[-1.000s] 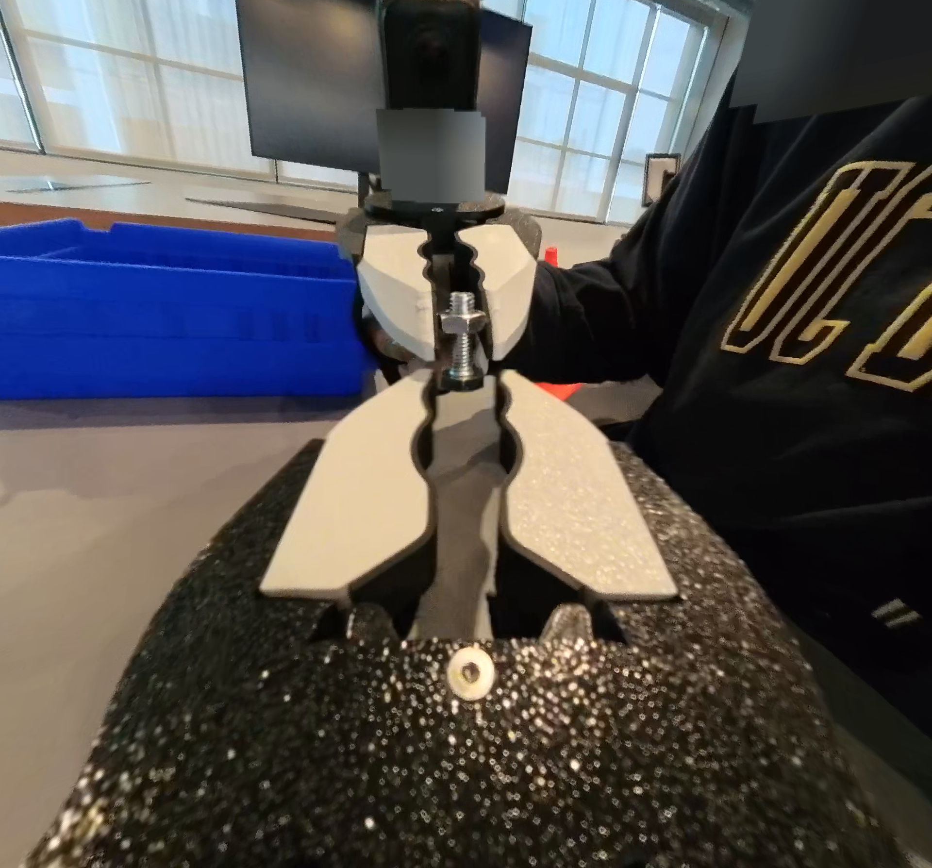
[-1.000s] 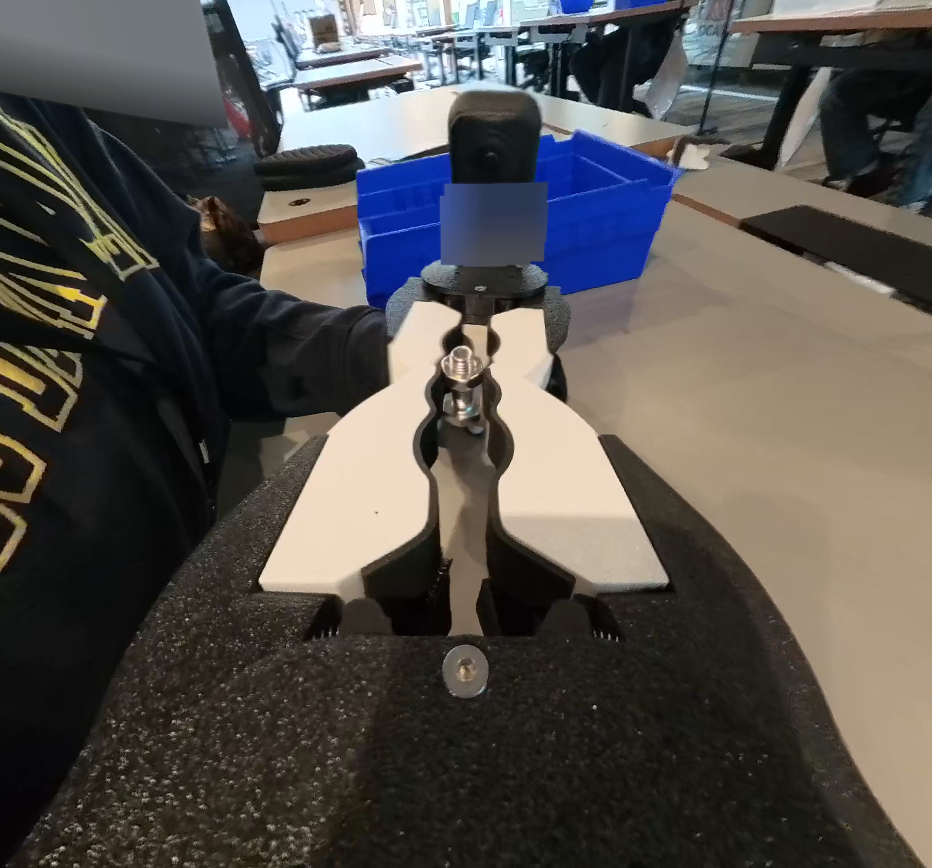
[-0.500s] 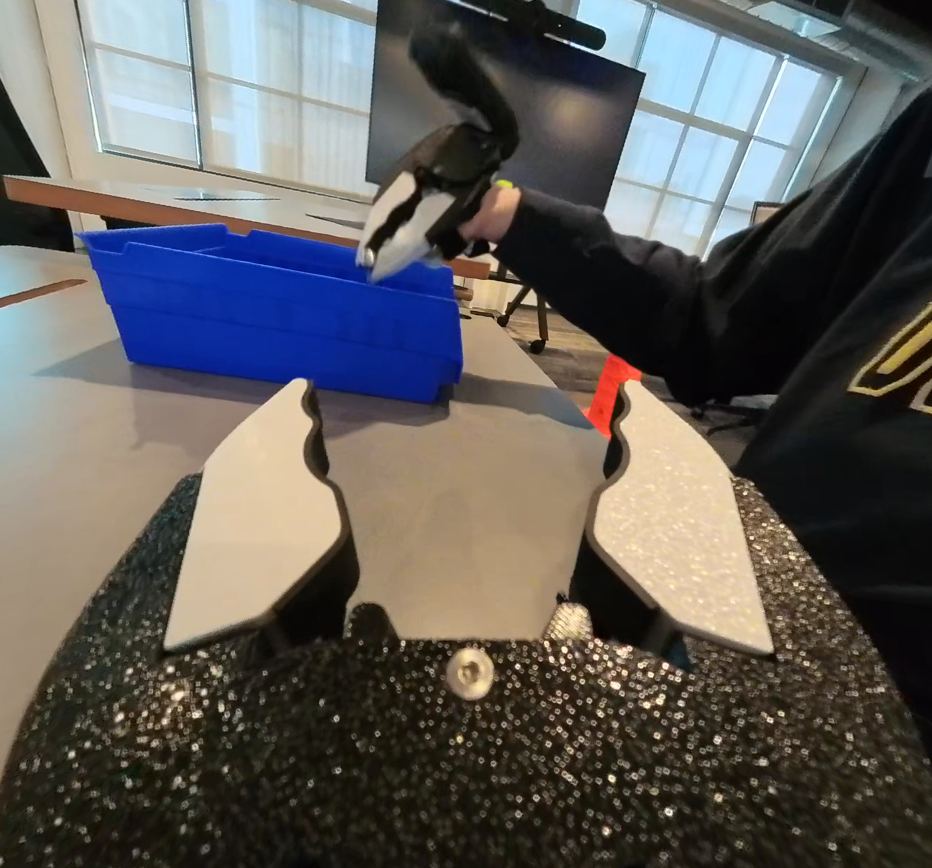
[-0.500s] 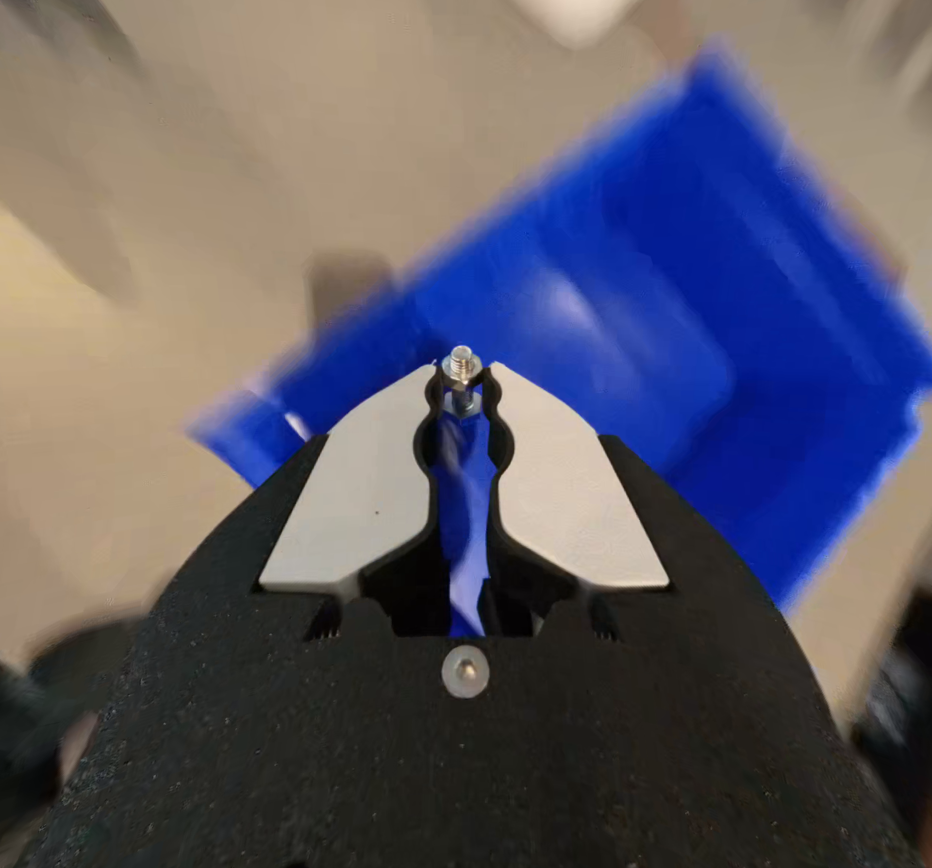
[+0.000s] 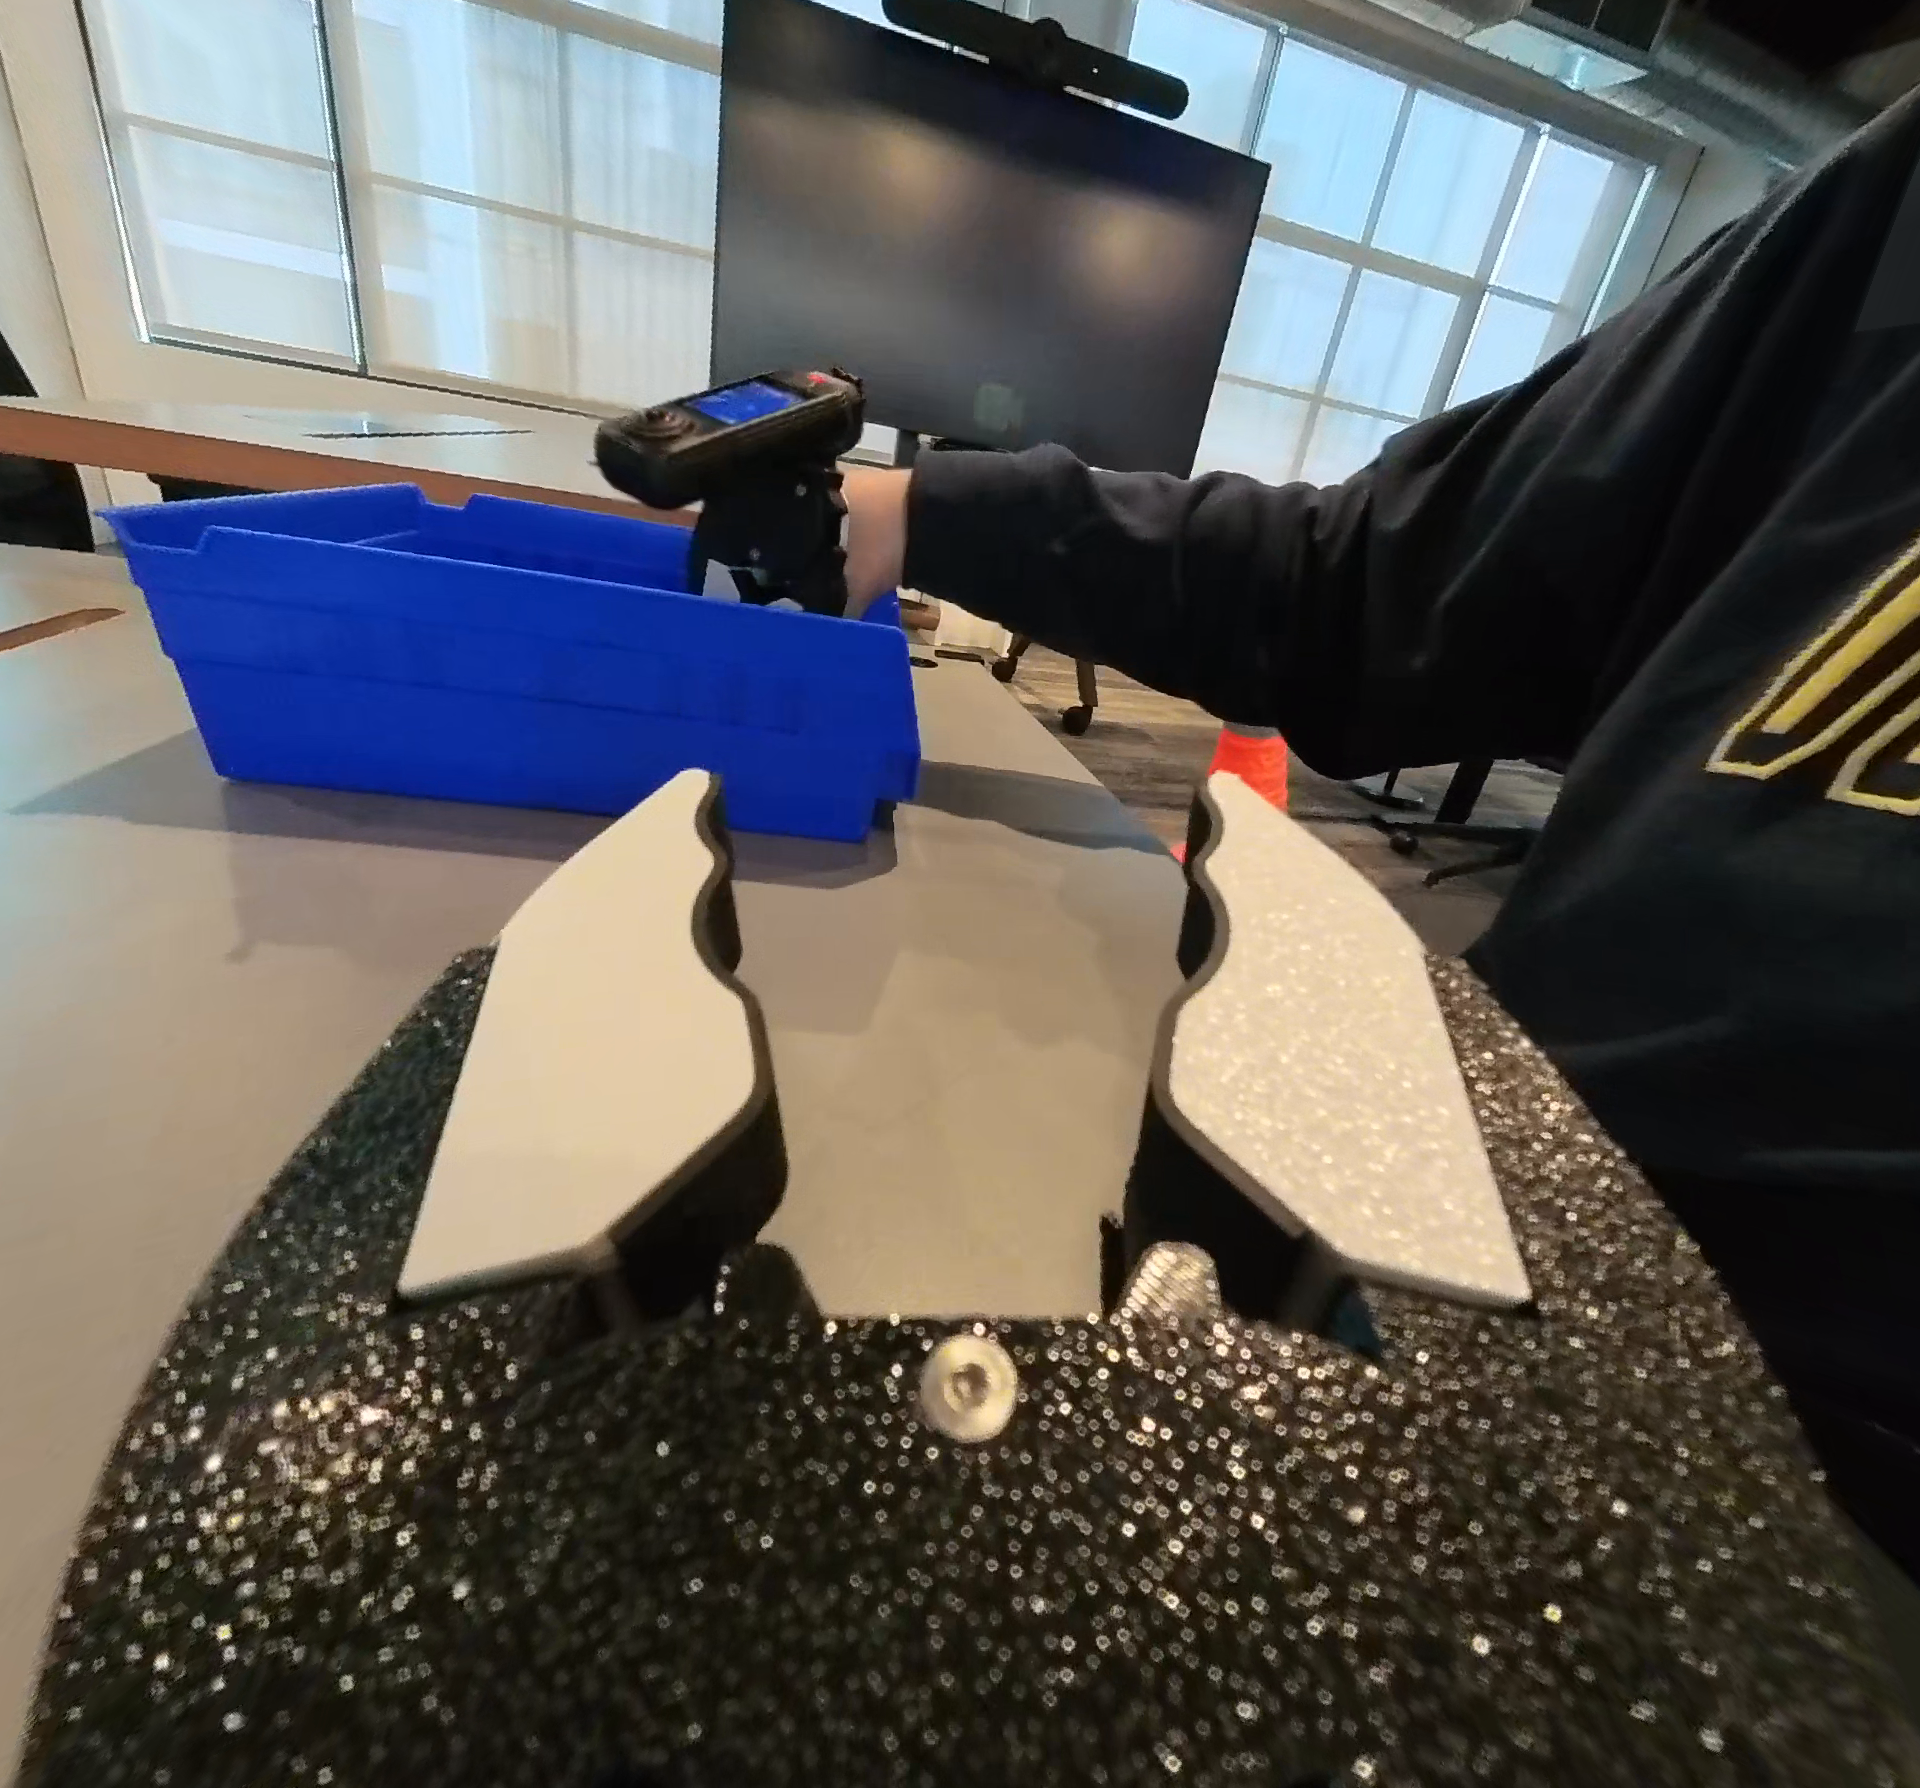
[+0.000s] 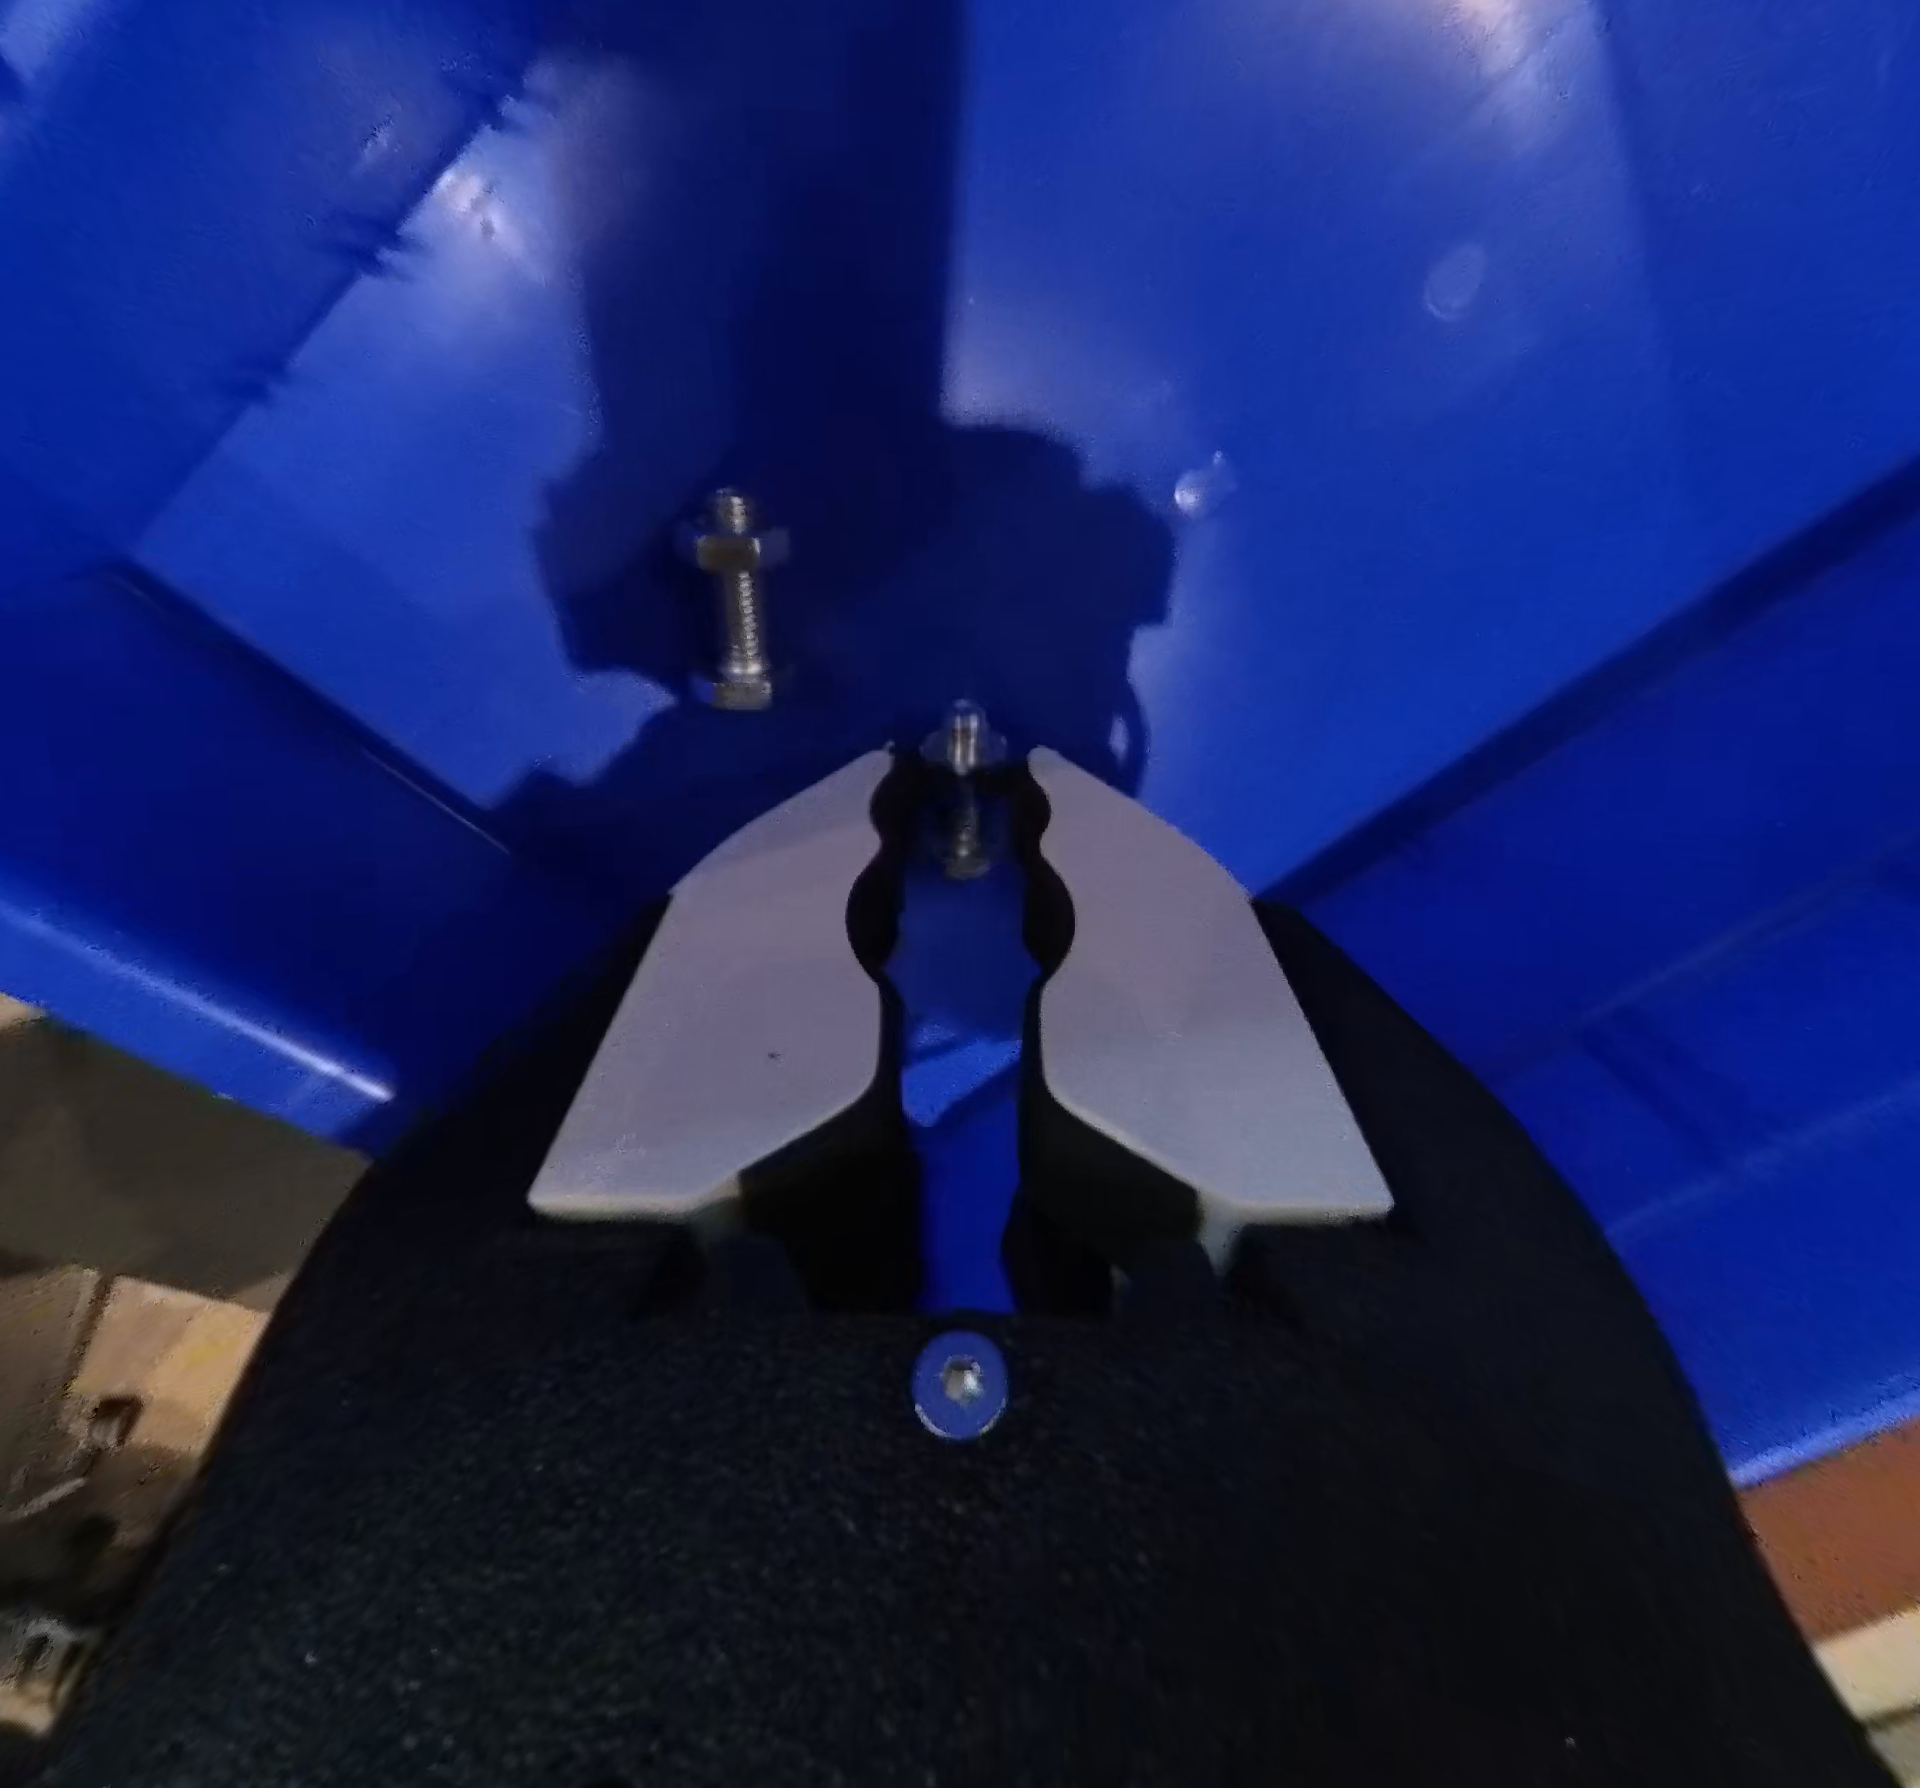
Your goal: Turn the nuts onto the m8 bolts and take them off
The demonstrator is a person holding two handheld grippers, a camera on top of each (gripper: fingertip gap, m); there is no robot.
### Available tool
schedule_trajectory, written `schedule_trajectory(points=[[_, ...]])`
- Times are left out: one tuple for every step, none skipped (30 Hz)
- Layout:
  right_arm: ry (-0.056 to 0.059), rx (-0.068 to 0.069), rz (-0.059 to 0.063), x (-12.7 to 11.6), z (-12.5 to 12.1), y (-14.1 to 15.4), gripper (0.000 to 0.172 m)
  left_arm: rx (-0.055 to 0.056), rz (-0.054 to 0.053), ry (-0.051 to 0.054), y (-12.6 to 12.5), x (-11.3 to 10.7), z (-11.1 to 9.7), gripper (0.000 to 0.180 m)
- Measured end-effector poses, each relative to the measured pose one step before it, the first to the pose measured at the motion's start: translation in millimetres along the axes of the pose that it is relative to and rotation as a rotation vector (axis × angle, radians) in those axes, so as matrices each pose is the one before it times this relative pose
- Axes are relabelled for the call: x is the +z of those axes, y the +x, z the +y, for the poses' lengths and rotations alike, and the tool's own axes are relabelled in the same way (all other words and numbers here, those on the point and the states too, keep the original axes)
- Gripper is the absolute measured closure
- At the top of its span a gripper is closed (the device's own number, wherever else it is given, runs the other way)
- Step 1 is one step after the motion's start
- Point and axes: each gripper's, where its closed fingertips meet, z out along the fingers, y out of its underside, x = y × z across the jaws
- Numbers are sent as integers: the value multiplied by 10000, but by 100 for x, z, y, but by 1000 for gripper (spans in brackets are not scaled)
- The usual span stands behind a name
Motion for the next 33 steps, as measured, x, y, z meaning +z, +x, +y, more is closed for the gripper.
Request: schedule_trajectory(points=[[106,98,40,-192,-57,56,147,-34,-12,40,-41,-44,-51,97],[147,128,216,-431,-52,341,145,-40,-37,43,-88,-45,-60,97],[294,213,370,-734,-213,612,144,-41,-52,42,-97,-43,-57,97],[489,334,397,-1031,-508,698,143,-29,-85,28,-123,-67,-57,97],[727,469,520,-1304,-954,827,148,23,-153,-13,-182,-90,-33,99],[914,450,582,-1479,-1400,753,152,139,-244,-58,-251,-154,-50,105],[1021,410,557,-1568,-1755,453,156,267,-396,-86,-386,-218,-82,111],[1099,384,339,-1546,-2087,-199,161,367,-615,-100,-632,-305,-110,118],[1141,337,98,-1403,-2323,-902,164,445,-678,-68,-703,-350,-135,125],[1075,281,-63,-1133,-2343,-1435,166,425,-635,-38,-655,-361,-160,134],[918,201,-225,-769,-2124,-1916,167,348,-583,-46,-626,-328,-117,144],[657,126,-247,-373,-1704,-2108,168,264,-506,-50,-566,-267,-52,149],[406,-49,-227,-2,-1225,-2142,168,179,-403,-67,-476,-188,20,154],[277,-162,-170,344,-830,-1999,169,107,-354,-88,-446,-127,105,158],[305,-98,-63,680,-636,-1660,169,39,-471,-134,-629,-84,184,157],[372,-6,-146,945,-497,-1512,170,24,-611,-222,-840,-81,343,156],[411,91,-285,1193,-321,-1400,171,43,-591,-288,-845,-62,468,156],[464,246,-346,1386,-166,-1157,171,15,-444,-291,-688,-17,471,157],[497,339,-454,1503,19,-1053,171,-60,-280,-234,-498,31,406,157],[415,326,-429,1513,312,-757,171,-126,-125,-145,-311,19,279,158],[293,296,-211,1402,606,-259,170,-158,-8,-47,-146,5,130,160],[262,365,-148,1156,689,-96,169,-144,36,31,-76,-37,1,161],[233,541,-197,813,656,-207,169,-93,6,54,-107,-61,-30,162],[288,581,-494,449,411,-693,169,-23,-56,39,-170,-76,10,163],[274,408,-507,200,378,-782,170,-1,-81,59,-171,-82,-54,163],[152,78,-139,72,561,-330,171,53,-63,99,-99,-121,-121,163],[58,-300,68,-2,725,-44,172,89,-85,126,-85,-123,-148,164],[-17,-468,148,-15,700,109,172,98,-93,103,-70,-90,-131,165],[122,-325,33,-57,-139,-31,171,79,-42,23,-7,8,-20,165],[381,-426,-108,-86,-576,-208,172,52,11,-65,46,75,74,165],[324,-352,60,-60,-364,42,172,43,4,-103,35,126,131,165],[113,-151,165,20,-52,220,172,54,8,-89,52,111,111,165],[-17,-12,-67,90,70,-60,172,75,9,-53,64,84,53,165]])
